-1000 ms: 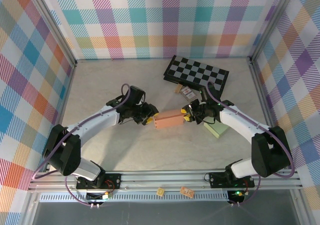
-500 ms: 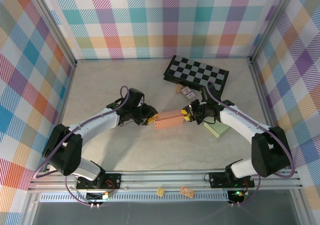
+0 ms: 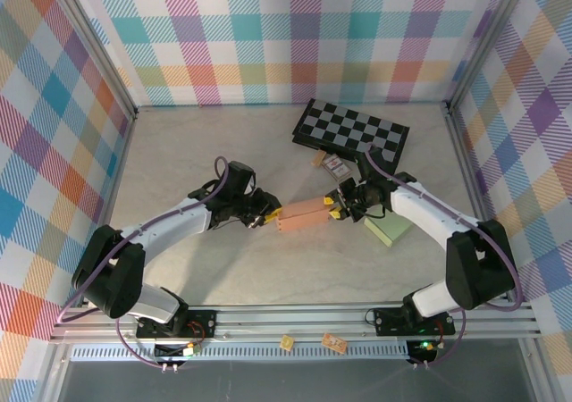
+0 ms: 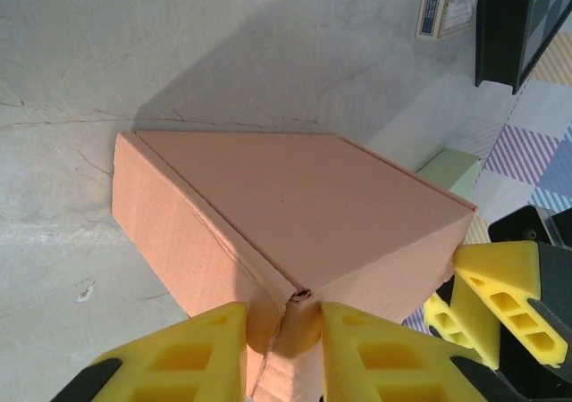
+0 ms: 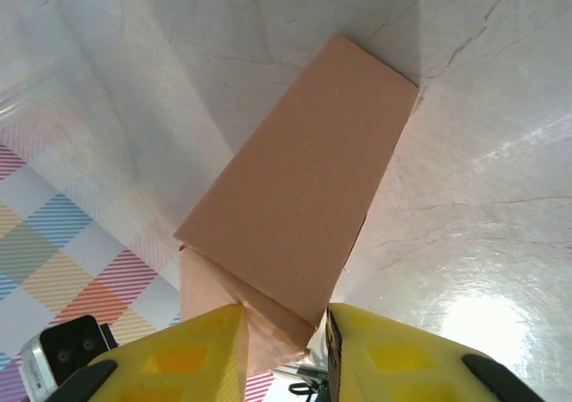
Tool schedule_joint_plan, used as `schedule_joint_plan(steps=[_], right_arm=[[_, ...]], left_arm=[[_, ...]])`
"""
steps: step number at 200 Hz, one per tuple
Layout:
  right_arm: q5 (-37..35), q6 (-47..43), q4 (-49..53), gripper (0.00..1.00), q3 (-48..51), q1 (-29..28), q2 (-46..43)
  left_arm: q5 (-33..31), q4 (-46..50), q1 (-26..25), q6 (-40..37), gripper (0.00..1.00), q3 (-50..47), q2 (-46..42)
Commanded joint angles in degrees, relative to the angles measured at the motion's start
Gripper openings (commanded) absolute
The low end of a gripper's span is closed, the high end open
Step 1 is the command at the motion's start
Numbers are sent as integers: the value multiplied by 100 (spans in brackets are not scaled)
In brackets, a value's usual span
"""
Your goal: Fold the paper box
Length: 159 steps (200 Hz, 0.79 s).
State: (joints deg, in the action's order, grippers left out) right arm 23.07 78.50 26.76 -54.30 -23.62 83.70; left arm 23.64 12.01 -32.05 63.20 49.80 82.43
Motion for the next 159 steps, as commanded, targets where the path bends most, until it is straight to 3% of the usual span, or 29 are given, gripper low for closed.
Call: schedule_joint_plan(steps=[1,65,112,159], right_arm=[[-202,-127,924,29,51,6,270],[-189,-352,1177,28,-227,18,728],[-253,-388,1276,29,-340,9,647],[-237,-342,1242,29,-427,9,706]], left_arm=[[248,30,46,-217,22,-175,113],[208,250,50,-587,17,-244,195],[153,262,94,-616,29,51,-63],[475,211,103,-155,31,92,-394]])
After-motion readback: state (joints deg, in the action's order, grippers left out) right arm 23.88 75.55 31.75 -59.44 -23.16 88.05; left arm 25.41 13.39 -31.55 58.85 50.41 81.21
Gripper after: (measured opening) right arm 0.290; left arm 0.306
